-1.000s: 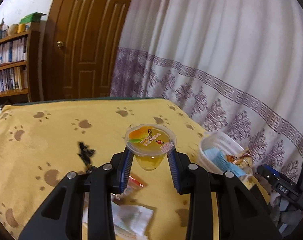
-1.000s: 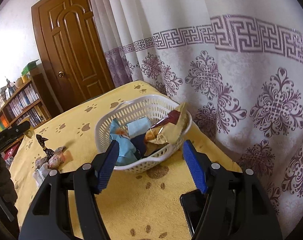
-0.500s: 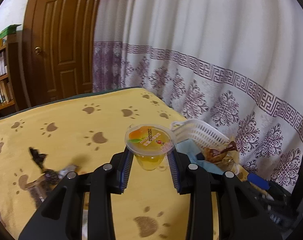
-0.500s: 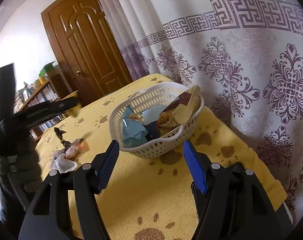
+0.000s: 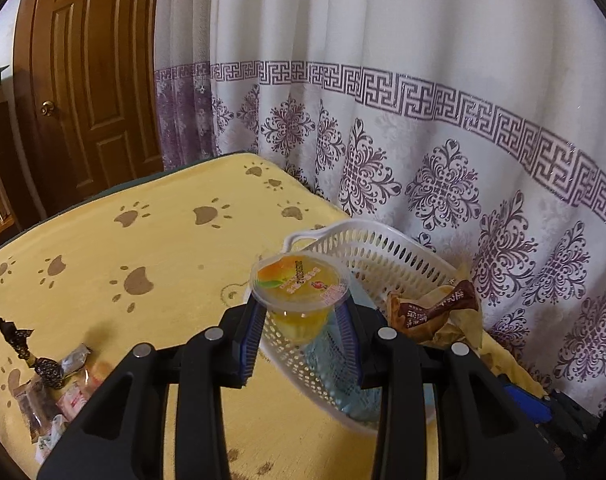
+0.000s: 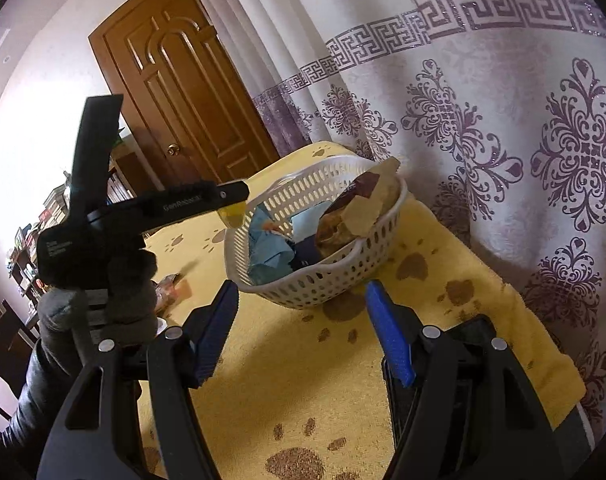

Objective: Organize snacks
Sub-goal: 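Carry the jelly cup to the basket and release it with the left tool, then move both tools back toward the remaining candies on the table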

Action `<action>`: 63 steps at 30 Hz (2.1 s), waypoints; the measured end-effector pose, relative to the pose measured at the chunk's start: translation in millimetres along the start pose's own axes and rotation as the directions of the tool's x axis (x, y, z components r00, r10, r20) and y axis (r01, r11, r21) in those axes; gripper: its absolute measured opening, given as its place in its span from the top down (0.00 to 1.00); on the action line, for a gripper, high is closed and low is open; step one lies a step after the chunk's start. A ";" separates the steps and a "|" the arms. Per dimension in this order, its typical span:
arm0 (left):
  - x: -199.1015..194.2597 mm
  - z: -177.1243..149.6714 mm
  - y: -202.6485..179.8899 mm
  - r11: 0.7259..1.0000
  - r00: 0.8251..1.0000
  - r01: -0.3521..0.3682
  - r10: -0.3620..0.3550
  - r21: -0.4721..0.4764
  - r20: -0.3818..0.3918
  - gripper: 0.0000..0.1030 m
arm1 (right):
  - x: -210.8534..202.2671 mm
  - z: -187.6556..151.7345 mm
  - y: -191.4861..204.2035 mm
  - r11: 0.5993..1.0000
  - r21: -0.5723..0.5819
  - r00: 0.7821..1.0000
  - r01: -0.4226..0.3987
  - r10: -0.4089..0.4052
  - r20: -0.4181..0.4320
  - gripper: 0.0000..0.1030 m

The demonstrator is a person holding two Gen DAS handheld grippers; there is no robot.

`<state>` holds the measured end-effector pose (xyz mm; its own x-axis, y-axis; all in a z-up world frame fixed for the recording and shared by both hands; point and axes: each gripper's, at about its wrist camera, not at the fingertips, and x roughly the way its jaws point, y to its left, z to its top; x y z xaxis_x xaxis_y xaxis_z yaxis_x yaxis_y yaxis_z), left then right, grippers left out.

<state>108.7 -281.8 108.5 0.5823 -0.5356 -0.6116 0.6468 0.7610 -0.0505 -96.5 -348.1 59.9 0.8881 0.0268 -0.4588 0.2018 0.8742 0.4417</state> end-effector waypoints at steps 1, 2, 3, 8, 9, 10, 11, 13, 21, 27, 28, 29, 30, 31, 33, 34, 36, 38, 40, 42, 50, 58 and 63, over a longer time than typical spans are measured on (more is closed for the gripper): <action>1.9 0.0 -0.1 1.000 1.000 -0.001 0.001 -0.004 -0.008 0.55 | 0.2 0.3 -0.7 1.000 0.001 1.000 0.001 -0.001 0.000 0.34; 2.9 0.0 1.3 1.000 1.000 -0.002 0.002 -0.013 -0.007 0.44 | 0.5 0.5 -1.1 1.000 0.001 1.000 0.002 -0.002 0.000 0.34; 1.3 -0.5 2.6 1.000 1.000 -0.009 0.009 -0.019 0.006 0.39 | 0.9 0.6 -1.3 1.000 0.001 1.000 0.002 -0.002 -0.001 0.34; -13.1 2.6 12.4 0.999 0.999 -0.008 0.010 -0.034 0.049 0.39 | 2.5 -0.8 2.9 1.000 -0.003 1.000 0.001 -0.001 -0.007 0.34; -16.2 3.0 14.3 0.999 0.998 -0.012 0.014 -0.035 0.057 0.39 | 2.7 -1.2 4.6 1.000 -0.006 1.000 0.000 0.000 -0.008 0.34; -20.2 3.6 17.1 0.999 0.998 -0.016 0.019 -0.038 0.066 0.39 | 3.0 -1.6 7.0 1.000 -0.008 1.000 -0.003 0.003 -0.006 0.34; -23.1 4.3 19.2 0.999 0.997 -0.020 0.023 -0.042 0.072 0.39 | 3.5 -1.6 9.0 1.000 -0.013 1.000 -0.004 0.004 -0.007 0.34; -29.8 4.4 24.9 0.998 0.996 -0.029 0.033 -0.054 0.085 0.36 | 4.0 -2.4 14.0 1.000 -0.023 1.000 -0.006 0.006 -0.010 0.34; -48.6 -4.0 47.7 0.993 0.993 -0.047 0.058 -0.111 0.101 0.27 | 9.3 -5.1 29.9 0.998 -0.054 1.000 -0.010 0.009 -0.025 0.34; -64.8 -13.9 73.5 0.985 0.989 -0.083 0.101 -0.153 0.110 0.23 | 14.5 -8.8 44.3 0.996 -0.082 0.999 -0.021 0.018 -0.041 0.34; -69.3 -15.9 81.6 0.981 0.987 -0.095 0.116 -0.168 0.114 0.22 | 15.7 -9.5 46.9 0.996 -0.086 0.999 -0.023 0.019 -0.045 0.34; -71.6 -17.1 86.1 0.979 0.985 -0.103 0.125 -0.176 0.117 0.22 | 16.6 -10.0 48.7 0.996 -0.088 0.999 -0.025 0.021 -0.049 0.34; -74.8 -18.6 92.2 0.976 0.984 -0.112 0.136 -0.185 0.118 0.22 | 17.6 -10.5 50.3 0.996 -0.090 0.998 -0.027 0.023 -0.053 0.34; -79.0 -20.8 101.1 0.972 0.982 -0.125 0.151 -0.201 0.117 0.22 | 19.2 -11.1 51.8 0.995 -0.092 0.998 -0.030 0.024 -0.058 0.34; -85.2 -25.2 114.6 0.963 0.978 -0.145 0.174 -0.226 0.113 0.22 | 21.6 -12.4 54.0 0.995 -0.093 0.997 -0.034 0.028 -0.068 0.34; -89.3 -28.6 123.1 0.958 0.976 -0.158 0.188 -0.241 0.110 0.22 | 23.1 -13.5 55.5 0.995 -0.095 0.997 -0.037 0.030 -0.074 0.34; -96.4 -35.6 137.1 0.947 0.971 -0.182 0.215 -0.263 0.104 0.22 | 25.5 -15.1 58.8 0.994 -0.100 0.996 -0.042 0.034 -0.086 0.34; -103.8 -43.9 152.5 0.934 0.965 -0.211 0.246 -0.287 0.092 0.22 | 26.6 -18.0 62.7 0.993 -0.103 0.995 -0.049 0.040 -0.095 0.34; -111.8 -53.6 168.4 0.919 0.959 -0.236 0.273 -0.317 0.080 0.22 | 29.5 -20.0 67.6 0.992 -0.110 0.993 -0.058 0.046 -0.109 0.34; -118.3 -61.9 181.0 0.904 0.953 -0.254 0.294 -0.343 0.069 0.22 | 32.3 -22.0 71.3 0.991 -0.116 0.991 -0.065 0.051 -0.120 0.34; -130.7 -98.8 221.9 0.850 0.940 -0.307 0.342 -0.428 0.005 0.22 | 45.2 -32.7 91.3 0.984 -0.144 0.980 -0.104 0.077 -0.181 0.32; -124.6 -123.9 241.0 0.818 0.930 -0.345 0.365 -0.461 -0.048 0.22 | 65.2 -39.9 123.2 0.965 -0.200 0.961 -0.171 0.119 -0.249 0.27; -128.0 -132.8 253.6 0.796 0.926 -0.352 0.374 -0.492 -0.058 0.22 | 86.1 -43.2 156.2 0.930 -0.273 0.942 -0.245 0.161 -0.296 0.22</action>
<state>132.8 28.3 69.1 0.7523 -0.1899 -0.6308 0.0675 0.9747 -0.2130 -6.3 -188.4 56.1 0.7464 0.3094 -0.5893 -0.1426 0.9391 0.3126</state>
